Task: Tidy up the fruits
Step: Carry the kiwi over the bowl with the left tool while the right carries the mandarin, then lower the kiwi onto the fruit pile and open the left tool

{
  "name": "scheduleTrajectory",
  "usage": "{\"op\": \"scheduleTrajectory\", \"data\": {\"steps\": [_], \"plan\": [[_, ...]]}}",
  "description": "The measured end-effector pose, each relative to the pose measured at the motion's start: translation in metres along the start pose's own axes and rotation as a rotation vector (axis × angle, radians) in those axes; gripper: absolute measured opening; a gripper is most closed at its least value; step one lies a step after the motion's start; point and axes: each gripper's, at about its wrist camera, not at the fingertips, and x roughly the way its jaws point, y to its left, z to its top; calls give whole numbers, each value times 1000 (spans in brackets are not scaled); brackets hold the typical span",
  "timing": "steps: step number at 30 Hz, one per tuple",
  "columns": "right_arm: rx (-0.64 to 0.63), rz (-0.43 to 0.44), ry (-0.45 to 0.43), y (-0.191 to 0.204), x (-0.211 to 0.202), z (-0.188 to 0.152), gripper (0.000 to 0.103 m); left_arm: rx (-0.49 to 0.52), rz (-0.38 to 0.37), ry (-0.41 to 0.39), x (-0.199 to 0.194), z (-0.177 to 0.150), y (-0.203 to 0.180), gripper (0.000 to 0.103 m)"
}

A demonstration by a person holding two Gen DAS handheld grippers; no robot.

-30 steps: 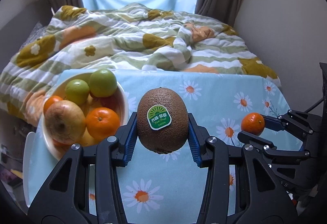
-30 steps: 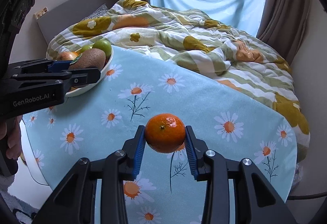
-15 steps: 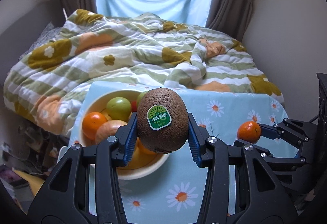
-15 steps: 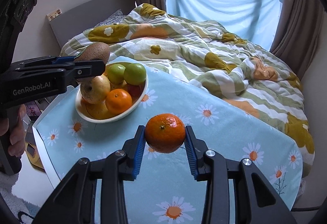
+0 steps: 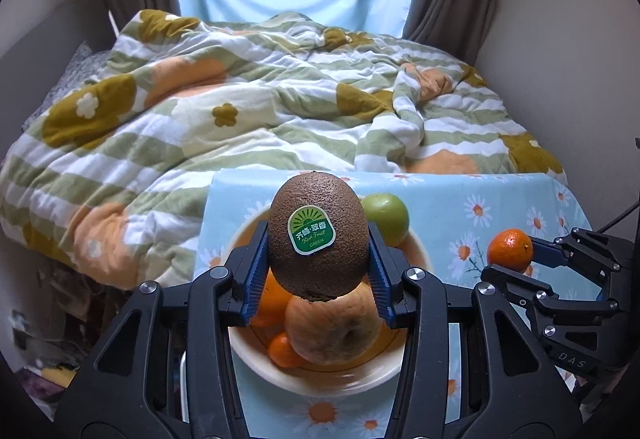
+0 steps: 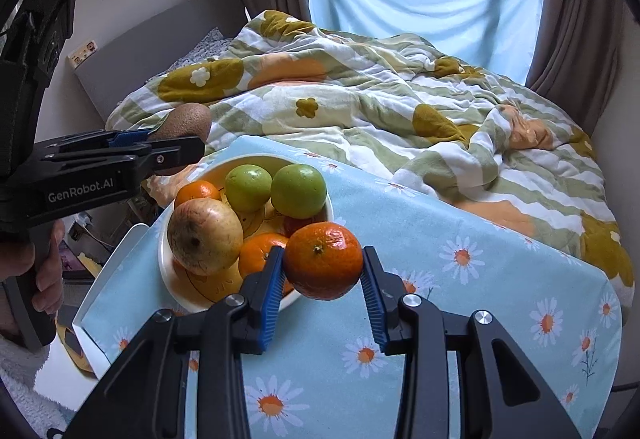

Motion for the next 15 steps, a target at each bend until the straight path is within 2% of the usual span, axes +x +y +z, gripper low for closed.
{"op": "scheduleTrajectory", "data": {"steps": [15], "plan": [[129,-86,30,19,31,4,35,71,-69,113,64,-2,43,51]]}}
